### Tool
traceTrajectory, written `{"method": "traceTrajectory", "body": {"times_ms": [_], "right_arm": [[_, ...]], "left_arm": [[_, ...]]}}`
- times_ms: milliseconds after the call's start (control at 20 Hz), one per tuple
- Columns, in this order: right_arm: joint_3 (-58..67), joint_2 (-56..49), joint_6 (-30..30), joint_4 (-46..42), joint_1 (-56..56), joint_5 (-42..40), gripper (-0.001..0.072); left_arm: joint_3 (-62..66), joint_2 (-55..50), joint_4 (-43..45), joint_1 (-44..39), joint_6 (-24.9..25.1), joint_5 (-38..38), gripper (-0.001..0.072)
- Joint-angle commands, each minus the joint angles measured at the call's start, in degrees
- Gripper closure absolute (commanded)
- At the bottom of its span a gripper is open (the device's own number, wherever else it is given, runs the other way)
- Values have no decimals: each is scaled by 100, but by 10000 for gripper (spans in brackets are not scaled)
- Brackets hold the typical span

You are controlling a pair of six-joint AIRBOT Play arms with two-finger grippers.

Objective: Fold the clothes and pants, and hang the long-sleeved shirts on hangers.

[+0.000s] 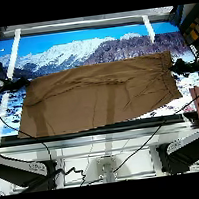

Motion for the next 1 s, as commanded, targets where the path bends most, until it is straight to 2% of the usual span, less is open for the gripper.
{"method": "traceTrajectory", "body": {"times_ms": [0,50,100,150,250,300,550,950], "right_arm": [[0,2,2,0,4,-2,676],[0,2,4,11,4,2,676],[0,2,4,15,4,2,676],[0,2,4,13,4,2,676],[0,2,4,13,4,0,676],[0,2,4,13,4,0,675],[0,2,4,42,4,-39,676],[0,2,4,48,4,-153,675]], "left_arm": [[7,-236,-61,-177,166,398,155],[7,-323,-81,-221,162,404,155],[7,-378,-81,-251,162,481,221],[7,-385,-79,-275,168,634,379],[11,-352,-81,-356,166,1217,597],[17,-315,-79,-411,170,1563,683],[17,-96,-61,-664,170,3456,683],[17,11,-61,-715,170,3886,682]]}}
